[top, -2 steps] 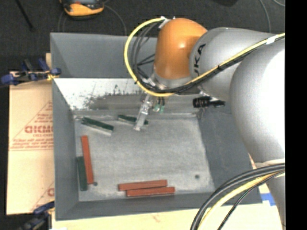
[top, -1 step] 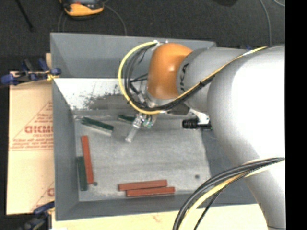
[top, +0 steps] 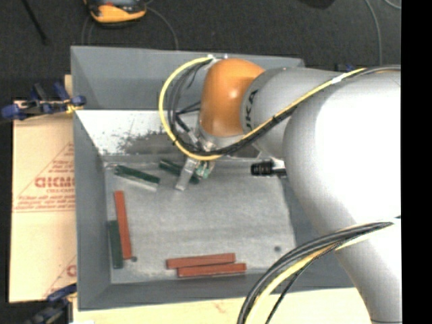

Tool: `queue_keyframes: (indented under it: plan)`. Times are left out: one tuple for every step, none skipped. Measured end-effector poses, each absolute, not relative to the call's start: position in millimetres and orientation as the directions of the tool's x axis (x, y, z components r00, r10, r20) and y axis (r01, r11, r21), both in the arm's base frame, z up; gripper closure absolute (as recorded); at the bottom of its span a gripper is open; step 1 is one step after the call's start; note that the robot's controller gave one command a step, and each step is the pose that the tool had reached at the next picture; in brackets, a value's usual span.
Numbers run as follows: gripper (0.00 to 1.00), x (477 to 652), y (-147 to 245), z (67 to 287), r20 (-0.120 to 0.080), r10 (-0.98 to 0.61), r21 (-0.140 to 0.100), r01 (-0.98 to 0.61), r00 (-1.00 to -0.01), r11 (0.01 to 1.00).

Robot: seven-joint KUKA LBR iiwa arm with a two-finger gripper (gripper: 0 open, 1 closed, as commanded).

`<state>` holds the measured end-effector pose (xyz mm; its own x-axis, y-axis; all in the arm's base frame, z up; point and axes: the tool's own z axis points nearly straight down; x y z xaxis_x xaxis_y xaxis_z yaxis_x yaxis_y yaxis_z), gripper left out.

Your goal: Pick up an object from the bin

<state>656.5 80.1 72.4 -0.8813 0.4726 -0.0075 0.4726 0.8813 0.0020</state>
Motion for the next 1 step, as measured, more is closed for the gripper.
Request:
queue_keyframes:
  plan:
    - [1.0,656.3,80.1,72.2,-0.007,0.472,0.002,0.472,-0.881,0.881]
